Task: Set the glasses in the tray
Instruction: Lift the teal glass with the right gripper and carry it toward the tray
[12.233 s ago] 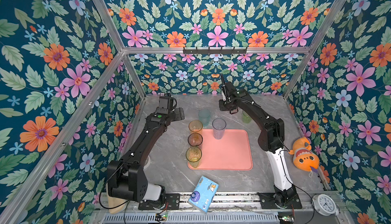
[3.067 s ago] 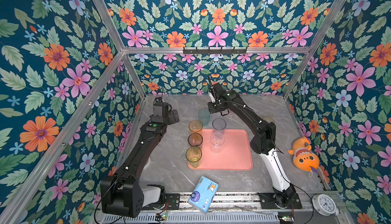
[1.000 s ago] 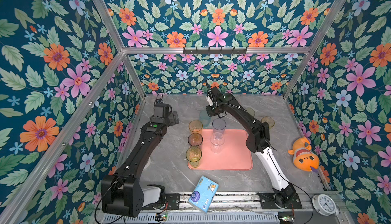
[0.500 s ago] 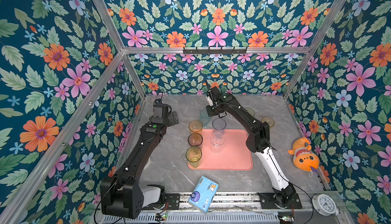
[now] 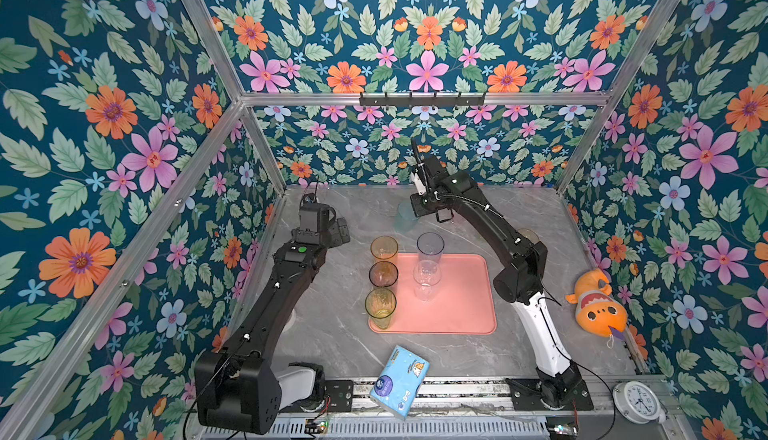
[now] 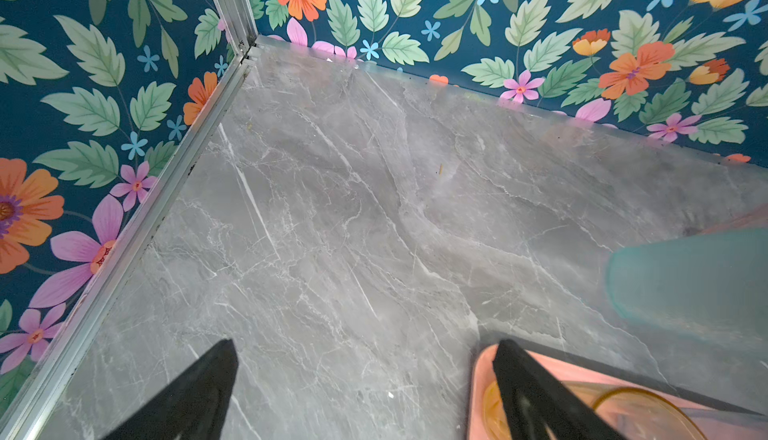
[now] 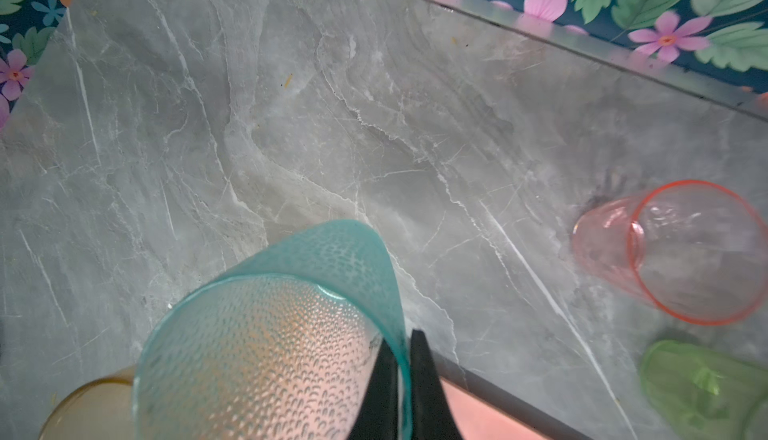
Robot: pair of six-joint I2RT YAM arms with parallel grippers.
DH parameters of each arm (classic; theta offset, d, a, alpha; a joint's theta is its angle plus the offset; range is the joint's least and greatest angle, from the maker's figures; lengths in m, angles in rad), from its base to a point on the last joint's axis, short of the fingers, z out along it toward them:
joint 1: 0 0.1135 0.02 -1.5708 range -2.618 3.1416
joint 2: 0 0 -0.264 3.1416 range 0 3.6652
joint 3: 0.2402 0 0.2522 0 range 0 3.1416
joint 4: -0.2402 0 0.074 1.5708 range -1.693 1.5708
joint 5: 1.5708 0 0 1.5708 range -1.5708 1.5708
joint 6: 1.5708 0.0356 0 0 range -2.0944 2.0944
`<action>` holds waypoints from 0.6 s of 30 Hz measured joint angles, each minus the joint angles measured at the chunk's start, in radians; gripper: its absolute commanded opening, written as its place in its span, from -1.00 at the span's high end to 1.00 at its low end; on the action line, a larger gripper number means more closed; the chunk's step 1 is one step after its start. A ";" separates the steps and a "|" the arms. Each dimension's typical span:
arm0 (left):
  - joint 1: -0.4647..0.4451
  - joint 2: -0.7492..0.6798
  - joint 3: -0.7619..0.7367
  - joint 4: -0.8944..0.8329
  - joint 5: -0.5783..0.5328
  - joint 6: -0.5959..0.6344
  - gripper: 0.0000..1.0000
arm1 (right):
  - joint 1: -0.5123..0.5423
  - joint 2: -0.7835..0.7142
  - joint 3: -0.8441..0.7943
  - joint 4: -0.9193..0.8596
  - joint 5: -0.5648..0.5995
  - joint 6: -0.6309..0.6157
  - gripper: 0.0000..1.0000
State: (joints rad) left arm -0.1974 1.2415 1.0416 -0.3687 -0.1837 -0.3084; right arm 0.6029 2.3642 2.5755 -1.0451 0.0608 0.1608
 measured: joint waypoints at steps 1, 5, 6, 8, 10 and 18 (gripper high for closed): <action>0.000 0.000 0.000 0.000 0.000 0.000 -0.99 | -0.001 -0.018 -0.001 -0.005 0.003 -0.005 1.00; 0.000 0.008 0.000 0.000 0.001 -0.004 -0.99 | -0.002 -0.080 -0.017 -0.020 0.019 -0.024 1.00; 0.000 0.010 0.001 0.000 0.002 -0.004 -0.99 | -0.003 -0.098 -0.023 -0.029 0.024 -0.033 1.00; 0.000 0.012 0.001 0.002 0.004 -0.005 -0.99 | -0.006 -0.129 -0.036 -0.048 0.032 -0.043 1.00; 0.000 0.015 0.001 0.002 0.006 -0.005 -0.99 | -0.014 -0.169 -0.057 -0.064 0.047 -0.056 1.00; 0.000 0.029 0.010 0.011 0.025 -0.008 -0.99 | -0.042 -0.367 -0.237 -0.093 0.104 -0.059 1.00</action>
State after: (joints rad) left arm -0.1974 1.2709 1.0512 -0.3580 -0.1585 -0.3164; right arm 0.5606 1.9976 2.3390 -1.1378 0.1646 0.1017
